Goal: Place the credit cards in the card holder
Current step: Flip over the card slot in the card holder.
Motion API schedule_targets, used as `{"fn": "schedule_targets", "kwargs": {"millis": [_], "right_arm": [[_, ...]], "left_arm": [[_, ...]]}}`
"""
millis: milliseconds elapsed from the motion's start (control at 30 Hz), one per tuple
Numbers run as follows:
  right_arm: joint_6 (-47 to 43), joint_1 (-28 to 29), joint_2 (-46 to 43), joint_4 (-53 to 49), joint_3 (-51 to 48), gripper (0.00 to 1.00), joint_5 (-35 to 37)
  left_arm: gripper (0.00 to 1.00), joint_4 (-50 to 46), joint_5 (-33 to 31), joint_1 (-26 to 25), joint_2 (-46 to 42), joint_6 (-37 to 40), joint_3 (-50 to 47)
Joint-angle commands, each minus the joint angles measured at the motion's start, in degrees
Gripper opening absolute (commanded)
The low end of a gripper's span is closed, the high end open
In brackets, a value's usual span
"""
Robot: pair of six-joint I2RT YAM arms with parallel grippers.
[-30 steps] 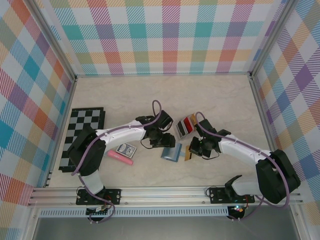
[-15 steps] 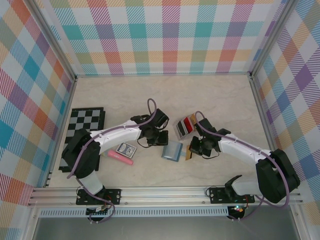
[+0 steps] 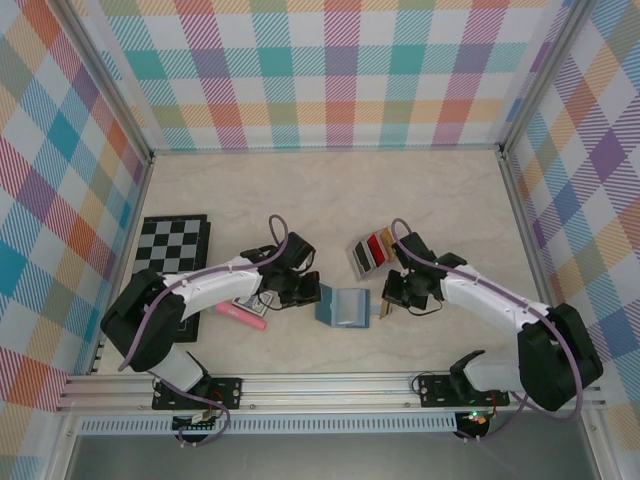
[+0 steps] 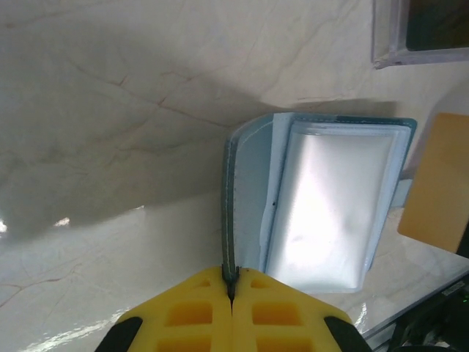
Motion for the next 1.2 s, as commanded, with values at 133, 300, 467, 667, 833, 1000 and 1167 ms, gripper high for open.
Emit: {"fn": "schedule_targets", "kwargs": {"millis": [133,300,467,667,833,1000,1167], "right_arm": [[-2.8,-0.2,-7.5,0.1,2.1,0.04,-4.9],[-3.1,0.8,-10.0,4.0,0.4,0.05,-6.5],[-3.3,1.8,-8.3,6.9,-1.2,0.04,-7.4],[-3.3,1.8,-4.7,9.7,-2.8,0.04,-6.5],[-3.3,1.9,-2.5,12.2,-3.9,0.04,-7.4],[-3.4,1.9,-0.6,14.2,-4.6,0.04,-7.9],[-3.5,2.0,1.4,15.2,-5.1,0.04,-7.5]], "left_arm": [[0.00,7.4,0.5,0.3,-2.3,-5.6,-3.2],[0.00,8.2,0.2,0.3,-2.7,-6.0,-3.4],[0.00,8.7,0.3,0.2,-2.4,-6.3,-4.0],[0.00,9.0,0.8,0.2,-1.4,-6.2,-4.6],[0.00,8.8,1.0,0.2,-0.7,-5.7,-4.7],[0.00,8.7,1.1,0.2,-0.4,-5.5,-4.7],[0.00,8.1,1.1,0.1,0.0,-4.9,-4.6]]}}
